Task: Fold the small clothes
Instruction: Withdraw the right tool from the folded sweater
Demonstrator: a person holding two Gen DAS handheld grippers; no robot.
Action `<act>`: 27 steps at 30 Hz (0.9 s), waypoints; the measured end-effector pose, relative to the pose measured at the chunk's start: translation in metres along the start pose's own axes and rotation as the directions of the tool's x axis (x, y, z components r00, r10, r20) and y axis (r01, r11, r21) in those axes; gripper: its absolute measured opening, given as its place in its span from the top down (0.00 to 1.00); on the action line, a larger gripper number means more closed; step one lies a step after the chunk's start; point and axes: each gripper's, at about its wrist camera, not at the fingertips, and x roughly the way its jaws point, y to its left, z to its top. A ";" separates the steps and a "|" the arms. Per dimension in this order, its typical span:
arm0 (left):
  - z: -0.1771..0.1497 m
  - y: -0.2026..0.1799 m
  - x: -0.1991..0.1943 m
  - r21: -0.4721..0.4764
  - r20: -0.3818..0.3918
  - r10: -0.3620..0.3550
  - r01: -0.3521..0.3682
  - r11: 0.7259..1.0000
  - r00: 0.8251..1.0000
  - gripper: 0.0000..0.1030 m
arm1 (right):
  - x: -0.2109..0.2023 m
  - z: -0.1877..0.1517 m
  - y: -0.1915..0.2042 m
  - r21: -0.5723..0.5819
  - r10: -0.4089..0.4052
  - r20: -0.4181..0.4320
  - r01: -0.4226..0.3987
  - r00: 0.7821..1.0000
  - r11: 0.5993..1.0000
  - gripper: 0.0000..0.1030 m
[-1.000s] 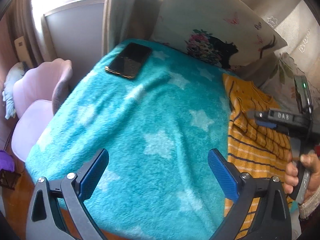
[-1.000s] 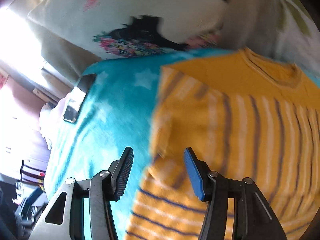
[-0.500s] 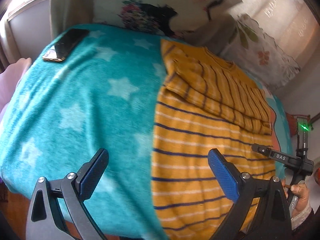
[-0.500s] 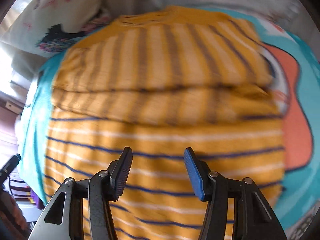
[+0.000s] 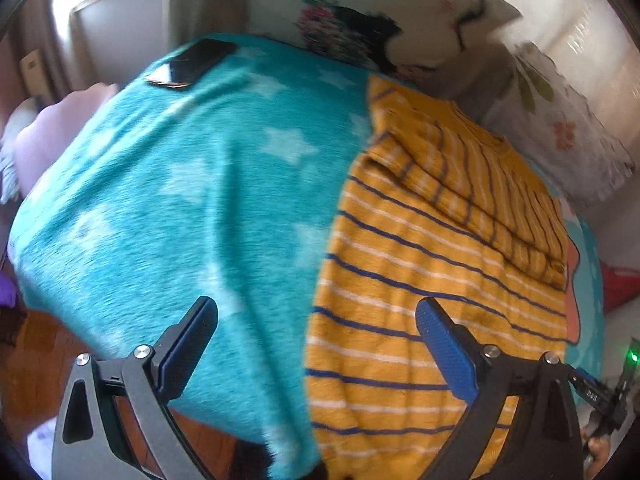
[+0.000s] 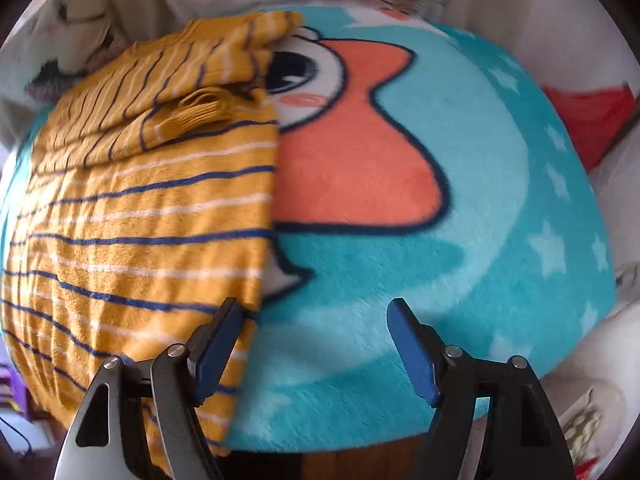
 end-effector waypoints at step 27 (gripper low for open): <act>-0.044 -0.018 0.040 -0.064 -0.189 -0.223 0.214 0.975 0.956 0.79 | -0.002 -0.023 0.017 0.126 0.425 -0.009 -0.421 0.905 0.898 0.21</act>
